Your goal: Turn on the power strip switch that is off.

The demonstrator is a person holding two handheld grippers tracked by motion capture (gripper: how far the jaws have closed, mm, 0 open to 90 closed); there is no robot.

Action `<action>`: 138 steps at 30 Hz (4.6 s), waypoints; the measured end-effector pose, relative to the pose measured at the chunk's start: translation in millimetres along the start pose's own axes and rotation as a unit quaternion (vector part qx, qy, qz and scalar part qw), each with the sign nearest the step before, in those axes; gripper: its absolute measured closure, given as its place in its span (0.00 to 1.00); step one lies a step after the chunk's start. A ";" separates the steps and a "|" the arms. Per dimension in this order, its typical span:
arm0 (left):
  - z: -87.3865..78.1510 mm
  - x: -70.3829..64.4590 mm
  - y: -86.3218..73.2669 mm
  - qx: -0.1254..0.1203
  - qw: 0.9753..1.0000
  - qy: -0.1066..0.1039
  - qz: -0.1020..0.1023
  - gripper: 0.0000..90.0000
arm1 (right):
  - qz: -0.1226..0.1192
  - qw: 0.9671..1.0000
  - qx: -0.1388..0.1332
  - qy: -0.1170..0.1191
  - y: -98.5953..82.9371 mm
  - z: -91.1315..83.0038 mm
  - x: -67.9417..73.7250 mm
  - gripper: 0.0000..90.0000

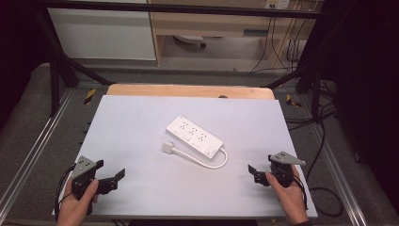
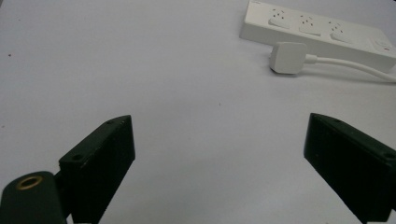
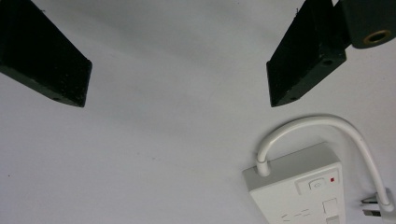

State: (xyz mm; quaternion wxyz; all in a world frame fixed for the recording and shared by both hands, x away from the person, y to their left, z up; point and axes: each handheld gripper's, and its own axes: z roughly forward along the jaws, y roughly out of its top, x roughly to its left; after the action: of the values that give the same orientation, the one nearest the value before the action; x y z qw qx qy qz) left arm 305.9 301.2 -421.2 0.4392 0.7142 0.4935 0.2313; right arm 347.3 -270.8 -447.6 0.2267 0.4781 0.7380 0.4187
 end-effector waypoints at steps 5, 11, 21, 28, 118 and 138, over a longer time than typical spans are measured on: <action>1.0 -1.3 0.8 -0.002 1.000 -0.007 0.005 0.10 | -0.010 1.000 0.008 0.001 0.0 2.5 1.8 0.08; 1.4 -2.3 0.8 -0.001 1.000 -0.009 0.007 0.09 | -0.003 1.000 0.012 0.000 -0.4 1.8 -0.5 0.08; 2.8 -2.7 0.0 0.005 1.000 -0.011 0.010 0.09 | 0.005 1.000 0.028 -0.002 -0.7 0.6 -3.9 0.07; 4.7 -4.1 -0.6 0.011 1.000 -0.015 0.017 0.09 | 0.006 0.999 0.047 0.000 -0.4 3.3 -2.4 0.06; 8.3 -3.6 -3.2 0.027 0.999 -0.015 0.023 0.08 | 0.004 0.997 -0.030 0.073 118.1 20.4 19.5 0.05; 8.9 -3.3 -3.0 0.029 0.999 -0.017 0.027 0.08 | -0.005 0.997 -0.027 0.078 145.3 51.5 38.8 0.06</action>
State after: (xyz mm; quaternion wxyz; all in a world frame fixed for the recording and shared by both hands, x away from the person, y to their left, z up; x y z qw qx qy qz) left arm 309.9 295.0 -427.9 0.4204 0.7437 0.4726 0.2166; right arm 443.1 -187.5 -352.0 0.1831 0.4339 0.7444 0.4734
